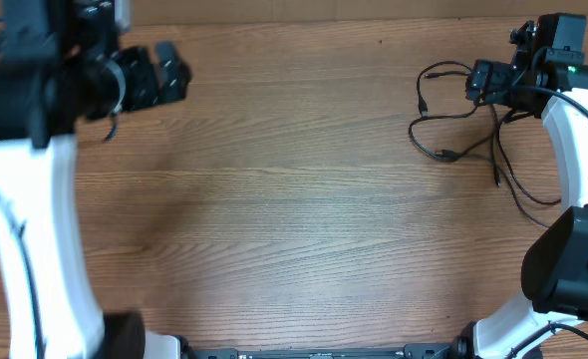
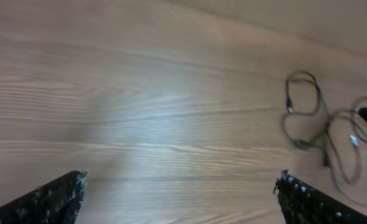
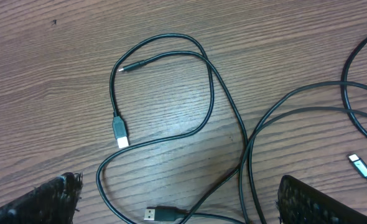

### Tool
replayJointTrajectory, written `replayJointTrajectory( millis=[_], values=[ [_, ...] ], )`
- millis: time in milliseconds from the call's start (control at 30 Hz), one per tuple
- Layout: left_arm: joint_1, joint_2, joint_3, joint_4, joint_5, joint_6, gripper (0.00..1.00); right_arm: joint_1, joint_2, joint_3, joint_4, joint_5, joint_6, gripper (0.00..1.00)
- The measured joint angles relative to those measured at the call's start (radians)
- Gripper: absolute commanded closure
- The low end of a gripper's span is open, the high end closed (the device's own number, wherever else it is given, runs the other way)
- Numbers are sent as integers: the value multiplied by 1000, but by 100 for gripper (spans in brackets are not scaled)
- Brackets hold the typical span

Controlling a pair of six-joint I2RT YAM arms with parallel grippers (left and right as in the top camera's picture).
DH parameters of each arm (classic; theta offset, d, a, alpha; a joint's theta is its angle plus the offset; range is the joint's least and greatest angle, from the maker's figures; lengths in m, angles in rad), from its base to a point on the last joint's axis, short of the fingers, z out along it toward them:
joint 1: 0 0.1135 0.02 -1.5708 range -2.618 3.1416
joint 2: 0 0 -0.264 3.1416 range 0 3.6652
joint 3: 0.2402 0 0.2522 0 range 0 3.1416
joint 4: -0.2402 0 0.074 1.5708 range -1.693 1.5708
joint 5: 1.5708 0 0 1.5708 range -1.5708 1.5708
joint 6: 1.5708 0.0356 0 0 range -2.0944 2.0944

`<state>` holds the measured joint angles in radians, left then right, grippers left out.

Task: Untangle cables

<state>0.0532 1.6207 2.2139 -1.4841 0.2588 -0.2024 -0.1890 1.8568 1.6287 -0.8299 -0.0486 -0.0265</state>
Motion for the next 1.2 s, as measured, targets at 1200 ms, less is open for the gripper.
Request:
replayJointTrajectory(
  millis=[1200],
  values=[
    [-336, -85, -939, 638, -102, -122, 0, 0, 0, 0, 0, 0, 0, 0]
  ],
)
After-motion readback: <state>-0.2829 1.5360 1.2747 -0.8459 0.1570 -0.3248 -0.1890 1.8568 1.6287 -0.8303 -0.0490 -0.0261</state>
